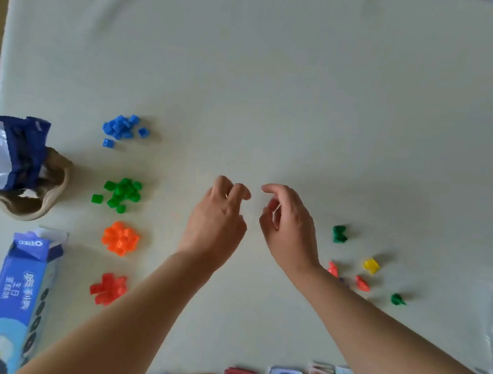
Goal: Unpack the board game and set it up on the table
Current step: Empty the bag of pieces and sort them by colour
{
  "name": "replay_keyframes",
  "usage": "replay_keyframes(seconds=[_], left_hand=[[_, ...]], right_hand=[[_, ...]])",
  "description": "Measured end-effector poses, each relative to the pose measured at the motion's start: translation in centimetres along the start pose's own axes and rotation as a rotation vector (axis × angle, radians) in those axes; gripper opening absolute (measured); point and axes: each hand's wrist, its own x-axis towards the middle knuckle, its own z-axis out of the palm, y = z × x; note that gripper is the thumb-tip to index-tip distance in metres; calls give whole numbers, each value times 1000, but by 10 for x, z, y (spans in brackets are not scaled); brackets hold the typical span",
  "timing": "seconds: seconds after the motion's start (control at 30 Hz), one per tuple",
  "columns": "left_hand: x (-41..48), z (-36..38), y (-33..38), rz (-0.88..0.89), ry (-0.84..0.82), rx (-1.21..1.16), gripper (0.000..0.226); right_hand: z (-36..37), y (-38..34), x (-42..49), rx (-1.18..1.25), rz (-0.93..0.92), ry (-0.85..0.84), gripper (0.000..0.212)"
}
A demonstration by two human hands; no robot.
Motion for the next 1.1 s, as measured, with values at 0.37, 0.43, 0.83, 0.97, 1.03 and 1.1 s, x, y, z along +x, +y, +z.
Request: replay_keyframes(seconds=[0.37, 0.43, 0.83, 0.97, 1.03, 1.1], left_hand=[[-1, 100, 110, 157, -271, 272, 87], [2, 109, 123, 143, -296, 308, 89], [-57, 138, 135, 1, -234, 316, 86], [-61, 145, 140, -158, -239, 180, 78], [-59, 150, 147, -189, -246, 103, 74], [-57, 154, 153, -182, -265, 86, 73]], right_hand=[[-107, 128, -78, -276, 319, 94, 43], [-115, 146, -88, -354, 441, 48, 51], [-125, 178, -135, -75, 556, 4, 54], [-119, 172, -149, 69, 522, -61, 62], [-113, 163, -149, 187, 475, -102, 64], [-110, 154, -147, 264, 449, -148, 67]])
